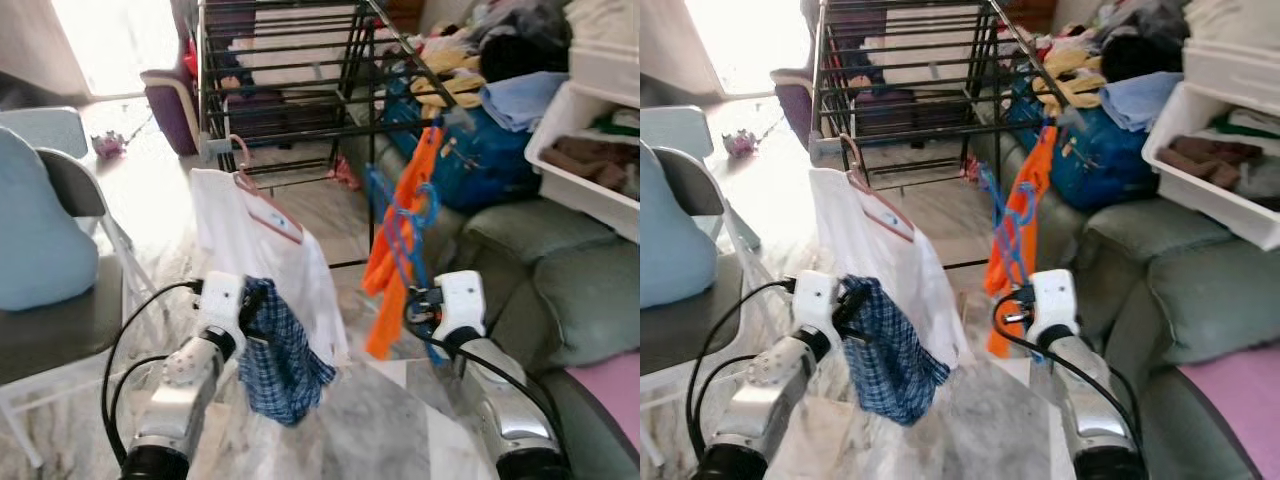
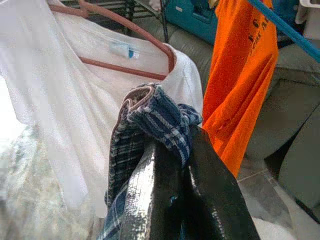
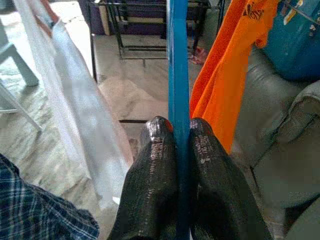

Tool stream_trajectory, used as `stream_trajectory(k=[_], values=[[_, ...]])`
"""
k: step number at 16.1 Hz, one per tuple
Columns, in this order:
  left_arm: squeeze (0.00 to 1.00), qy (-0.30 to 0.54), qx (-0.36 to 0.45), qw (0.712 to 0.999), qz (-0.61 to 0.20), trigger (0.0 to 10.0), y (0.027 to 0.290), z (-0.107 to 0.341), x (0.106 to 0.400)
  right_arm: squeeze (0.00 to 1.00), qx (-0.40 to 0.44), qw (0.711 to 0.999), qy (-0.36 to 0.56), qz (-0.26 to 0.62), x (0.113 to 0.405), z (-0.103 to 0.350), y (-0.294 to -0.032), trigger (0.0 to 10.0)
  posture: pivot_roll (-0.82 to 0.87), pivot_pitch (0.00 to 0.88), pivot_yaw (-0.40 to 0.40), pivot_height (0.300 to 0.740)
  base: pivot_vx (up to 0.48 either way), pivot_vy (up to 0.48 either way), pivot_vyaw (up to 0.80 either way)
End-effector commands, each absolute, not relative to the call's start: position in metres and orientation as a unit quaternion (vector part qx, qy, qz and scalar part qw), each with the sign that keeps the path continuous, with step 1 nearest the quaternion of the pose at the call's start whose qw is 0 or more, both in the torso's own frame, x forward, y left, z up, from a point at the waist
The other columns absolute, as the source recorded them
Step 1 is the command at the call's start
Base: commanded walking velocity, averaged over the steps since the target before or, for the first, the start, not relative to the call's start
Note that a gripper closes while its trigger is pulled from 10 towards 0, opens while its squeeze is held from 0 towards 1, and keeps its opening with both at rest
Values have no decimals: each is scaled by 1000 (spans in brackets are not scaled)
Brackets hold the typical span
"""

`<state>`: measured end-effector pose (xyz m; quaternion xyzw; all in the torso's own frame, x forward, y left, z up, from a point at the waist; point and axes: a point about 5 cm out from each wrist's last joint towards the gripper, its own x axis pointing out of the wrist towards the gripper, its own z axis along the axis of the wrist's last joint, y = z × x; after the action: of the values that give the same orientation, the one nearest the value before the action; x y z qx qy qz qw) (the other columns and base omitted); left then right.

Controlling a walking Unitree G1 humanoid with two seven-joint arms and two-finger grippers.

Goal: Hang hanger

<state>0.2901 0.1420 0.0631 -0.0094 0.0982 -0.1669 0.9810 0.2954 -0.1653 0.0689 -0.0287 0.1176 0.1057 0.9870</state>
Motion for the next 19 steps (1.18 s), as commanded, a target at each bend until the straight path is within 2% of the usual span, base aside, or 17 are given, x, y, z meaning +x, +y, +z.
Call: stream_trajectory(k=[1,12,19], values=[[0,93,-8,981,-172,10000,138,65,291,0,-31,988,110,99,297,74,-170,10000,-121,0,21,740,-262,0,0],[0,93,-6,981,-172,10000,137,66,293,0,-26,988,115,101,299,73,-170,10000,-117,0,18,740,-275,0,0],[0,92,-5,980,-176,10000,136,65,293,0,-31,987,118,106,301,73,-170,10000,-117,0,12,740,-328,0,-754]])
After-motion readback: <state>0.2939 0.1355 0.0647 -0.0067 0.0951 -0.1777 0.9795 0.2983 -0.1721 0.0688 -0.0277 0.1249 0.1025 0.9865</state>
